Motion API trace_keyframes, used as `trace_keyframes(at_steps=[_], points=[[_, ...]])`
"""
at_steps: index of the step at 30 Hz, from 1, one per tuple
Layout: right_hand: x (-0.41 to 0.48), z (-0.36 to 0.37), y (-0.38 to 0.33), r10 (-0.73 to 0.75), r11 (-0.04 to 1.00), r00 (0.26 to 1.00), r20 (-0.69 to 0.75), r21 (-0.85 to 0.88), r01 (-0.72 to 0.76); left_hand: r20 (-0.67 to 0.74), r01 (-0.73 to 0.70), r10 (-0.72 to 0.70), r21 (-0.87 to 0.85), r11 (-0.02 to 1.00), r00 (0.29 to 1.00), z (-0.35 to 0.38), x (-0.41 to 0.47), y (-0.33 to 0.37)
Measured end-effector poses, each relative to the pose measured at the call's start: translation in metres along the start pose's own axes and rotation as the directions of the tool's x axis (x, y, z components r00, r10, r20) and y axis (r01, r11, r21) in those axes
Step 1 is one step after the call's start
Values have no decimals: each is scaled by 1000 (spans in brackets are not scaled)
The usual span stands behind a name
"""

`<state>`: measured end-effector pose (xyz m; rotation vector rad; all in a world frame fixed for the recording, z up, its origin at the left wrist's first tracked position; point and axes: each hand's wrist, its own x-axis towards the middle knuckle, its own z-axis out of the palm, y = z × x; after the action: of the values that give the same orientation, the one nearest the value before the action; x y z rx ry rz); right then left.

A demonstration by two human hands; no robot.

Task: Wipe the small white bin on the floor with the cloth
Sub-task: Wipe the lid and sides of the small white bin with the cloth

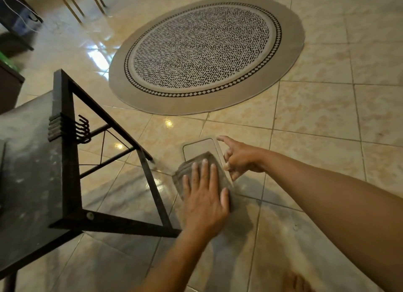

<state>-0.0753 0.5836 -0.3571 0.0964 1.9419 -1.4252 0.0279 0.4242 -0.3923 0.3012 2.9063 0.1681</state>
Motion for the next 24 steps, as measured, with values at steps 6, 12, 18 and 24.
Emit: trace_keyframes(at_steps=[6, 12, 18, 24], points=[[-2, 2, 0, 6, 998, 999, -43, -65, -8, 2, 103, -103, -20, 994, 995, -5, 20, 14], [-1, 4, -2, 9, 998, 1000, -8, -63, -9, 25, 56, -55, -17, 998, 998, -1, 17, 15], [-5, 3, -3, 17, 999, 1000, -11, -32, -18, 44, 21, -20, -41, 999, 999, -18, 37, -18], [-4, 5, -4, 12, 1000, 999, 35, -14, -12, -13, -134, 135, 48, 990, 991, -21, 60, -20]])
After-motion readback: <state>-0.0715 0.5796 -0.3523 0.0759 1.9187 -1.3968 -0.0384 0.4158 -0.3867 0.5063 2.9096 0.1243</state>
